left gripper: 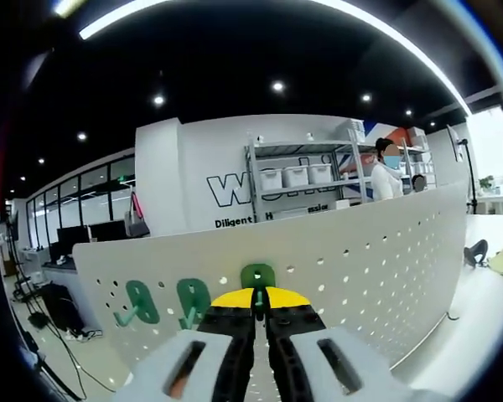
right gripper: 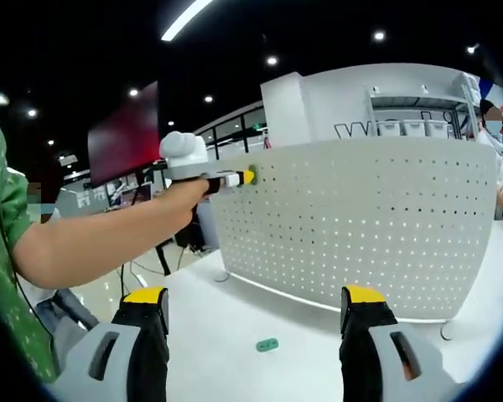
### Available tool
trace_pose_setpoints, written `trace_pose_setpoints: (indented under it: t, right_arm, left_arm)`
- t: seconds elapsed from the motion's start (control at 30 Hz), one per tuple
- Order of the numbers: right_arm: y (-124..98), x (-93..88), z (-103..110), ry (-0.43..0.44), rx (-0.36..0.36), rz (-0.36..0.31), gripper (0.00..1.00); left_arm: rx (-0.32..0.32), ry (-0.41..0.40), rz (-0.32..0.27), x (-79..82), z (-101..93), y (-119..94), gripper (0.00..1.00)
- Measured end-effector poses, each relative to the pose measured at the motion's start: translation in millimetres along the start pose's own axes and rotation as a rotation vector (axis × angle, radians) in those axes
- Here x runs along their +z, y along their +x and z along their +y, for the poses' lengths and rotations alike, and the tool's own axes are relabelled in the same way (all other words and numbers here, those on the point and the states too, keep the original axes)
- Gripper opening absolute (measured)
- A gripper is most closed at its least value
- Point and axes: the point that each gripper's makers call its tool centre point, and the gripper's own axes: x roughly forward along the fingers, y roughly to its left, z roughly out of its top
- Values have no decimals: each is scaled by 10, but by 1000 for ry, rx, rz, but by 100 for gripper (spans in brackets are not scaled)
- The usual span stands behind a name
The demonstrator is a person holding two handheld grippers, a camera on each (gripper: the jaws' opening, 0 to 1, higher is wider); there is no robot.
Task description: Insert the hook assembly into the mounting plate slot until the hook locks in place.
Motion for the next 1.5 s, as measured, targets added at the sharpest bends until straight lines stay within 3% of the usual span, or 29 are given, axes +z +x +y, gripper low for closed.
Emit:
trace_pose_setpoints:
  t: [0.87, 1.5]
  right_arm:
    - [-20, -53, -46, 13, -5, 7, 86]
    - [-11, -54, -44, 16, -2, 9, 86]
  left_arm:
    - [81, 24, 22, -34, -11, 33, 3]
    - [82, 32, 21, -57, -8, 52, 4]
